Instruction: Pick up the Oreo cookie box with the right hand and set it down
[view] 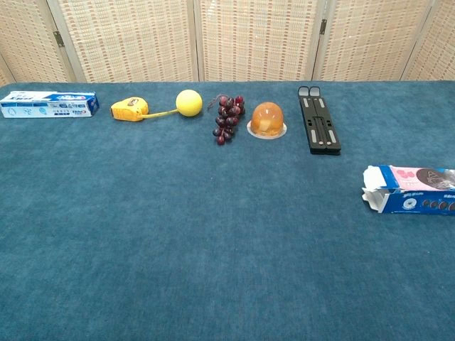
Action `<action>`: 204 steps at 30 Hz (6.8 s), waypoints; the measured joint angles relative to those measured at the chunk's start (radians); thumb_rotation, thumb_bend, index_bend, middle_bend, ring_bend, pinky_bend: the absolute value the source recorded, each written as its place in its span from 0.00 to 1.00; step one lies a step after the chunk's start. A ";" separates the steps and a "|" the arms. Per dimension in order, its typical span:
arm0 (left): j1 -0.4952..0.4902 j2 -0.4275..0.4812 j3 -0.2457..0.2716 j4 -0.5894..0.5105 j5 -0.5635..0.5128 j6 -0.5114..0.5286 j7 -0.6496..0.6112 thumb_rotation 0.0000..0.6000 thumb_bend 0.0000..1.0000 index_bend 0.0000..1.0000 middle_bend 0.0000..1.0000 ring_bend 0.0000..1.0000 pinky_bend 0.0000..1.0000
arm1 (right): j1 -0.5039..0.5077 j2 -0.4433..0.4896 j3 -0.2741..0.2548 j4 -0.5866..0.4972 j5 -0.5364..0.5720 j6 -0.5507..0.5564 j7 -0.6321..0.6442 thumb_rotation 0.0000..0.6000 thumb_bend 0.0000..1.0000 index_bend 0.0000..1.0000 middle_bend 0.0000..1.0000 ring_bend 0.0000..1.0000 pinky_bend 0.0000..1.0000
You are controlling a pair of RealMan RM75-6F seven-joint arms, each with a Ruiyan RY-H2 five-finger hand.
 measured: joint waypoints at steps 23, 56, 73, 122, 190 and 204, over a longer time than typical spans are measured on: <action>-0.013 -0.001 -0.006 0.002 -0.019 -0.029 -0.002 1.00 0.23 0.00 0.14 0.14 0.00 | 0.063 0.026 0.000 0.159 -0.045 -0.071 0.060 1.00 0.22 0.07 0.01 0.09 0.09; -0.035 -0.006 -0.014 0.005 -0.066 -0.072 0.008 1.00 0.23 0.00 0.14 0.14 0.00 | 0.342 -0.142 -0.086 0.628 -0.096 -0.489 0.599 1.00 0.22 0.28 0.12 0.18 0.14; -0.036 -0.005 -0.012 0.004 -0.068 -0.071 0.007 1.00 0.23 0.00 0.14 0.14 0.00 | 0.377 -0.164 -0.092 0.630 -0.069 -0.535 0.567 1.00 0.22 0.34 0.16 0.20 0.16; -0.078 -0.055 -0.034 0.008 -0.185 -0.141 0.127 1.00 0.23 0.00 0.14 0.14 0.00 | 0.486 0.019 -0.038 0.488 -0.107 -0.420 0.189 1.00 0.22 0.64 0.38 0.35 0.26; -0.103 -0.045 -0.023 0.013 -0.193 -0.166 0.093 1.00 0.23 0.00 0.14 0.15 0.00 | 0.465 0.026 -0.058 0.283 -0.047 -0.470 0.333 1.00 0.22 0.00 0.00 0.00 0.00; -0.077 -0.001 -0.011 0.000 -0.119 -0.116 -0.003 1.00 0.23 0.00 0.14 0.15 0.01 | 0.133 0.035 -0.040 0.049 0.072 0.020 0.025 1.00 0.22 0.00 0.00 0.00 0.00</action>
